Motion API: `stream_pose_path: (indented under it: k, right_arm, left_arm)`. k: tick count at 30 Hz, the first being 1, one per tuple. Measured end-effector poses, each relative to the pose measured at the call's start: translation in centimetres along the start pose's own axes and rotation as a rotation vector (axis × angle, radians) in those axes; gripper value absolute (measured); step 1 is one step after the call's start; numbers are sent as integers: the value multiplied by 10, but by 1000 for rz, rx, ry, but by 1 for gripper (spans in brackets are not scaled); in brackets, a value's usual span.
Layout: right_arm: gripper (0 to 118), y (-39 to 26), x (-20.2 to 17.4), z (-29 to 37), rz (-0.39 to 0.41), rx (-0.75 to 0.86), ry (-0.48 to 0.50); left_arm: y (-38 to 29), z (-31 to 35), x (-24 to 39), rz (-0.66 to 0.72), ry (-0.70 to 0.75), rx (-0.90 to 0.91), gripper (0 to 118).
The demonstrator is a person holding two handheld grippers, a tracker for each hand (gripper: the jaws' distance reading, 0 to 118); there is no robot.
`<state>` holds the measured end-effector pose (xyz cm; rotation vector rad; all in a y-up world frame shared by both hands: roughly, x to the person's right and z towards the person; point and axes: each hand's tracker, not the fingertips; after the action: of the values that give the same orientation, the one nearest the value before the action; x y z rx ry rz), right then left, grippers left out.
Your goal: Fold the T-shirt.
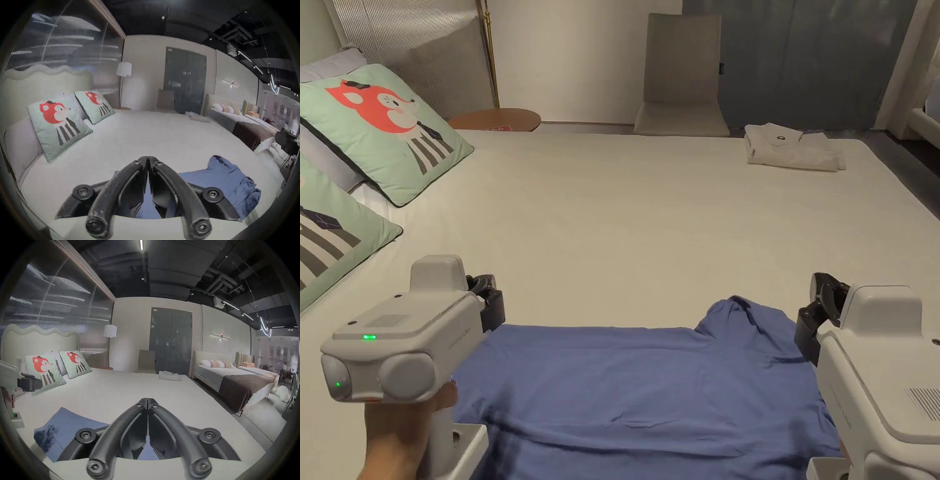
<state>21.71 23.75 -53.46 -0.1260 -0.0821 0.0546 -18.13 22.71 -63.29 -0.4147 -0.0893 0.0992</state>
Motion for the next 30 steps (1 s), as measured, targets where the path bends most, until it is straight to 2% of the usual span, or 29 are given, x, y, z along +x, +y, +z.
stream_pose_path:
  k: [8,12,13,14,15,16,17,20,22,24,25,26,30]
  right_arm:
    - [0,-13,-1,-71,12,-62,7]
    - [0,-23,0,-101,19,-101,14]
    - [0,-26,0,-107,23,-107,15]
    - [0,-29,1,-112,27,-117,15]
    - [1,-26,0,-112,29,-128,16]
    - [0,-28,1,-116,29,-137,15]
    - [1,-31,2,-119,30,-146,16]
    - [0,-48,6,-132,29,-174,13]
    - [1,-53,8,-136,27,-196,10]
    - [1,-60,11,-137,25,-208,7]
    - [1,-62,13,-138,25,-216,5]
    - [1,-64,15,-139,24,-224,4]
    - [1,-72,33,-154,-15,-281,-7]
  left_arm:
    - [7,-124,-49,48,-20,-285,0]
    - [-11,-180,-63,34,35,-415,2]
    - [-15,-191,-67,40,28,-454,9]
    - [-19,-201,-71,62,39,-481,27]
    - [-25,-211,-73,68,57,-528,63]
    - [-30,-217,-75,71,79,-555,81]
    - [-34,-221,-75,60,84,-554,89]
    - [-45,-228,-74,5,102,-575,85]
    - [-52,-230,-69,-9,95,-588,57]
    - [-55,-224,-65,-45,83,-550,43]
    - [-54,-221,-61,-69,86,-539,26]
    - [-54,-219,-58,-73,67,-534,2]
    - [-47,-203,-46,-136,80,-454,3]
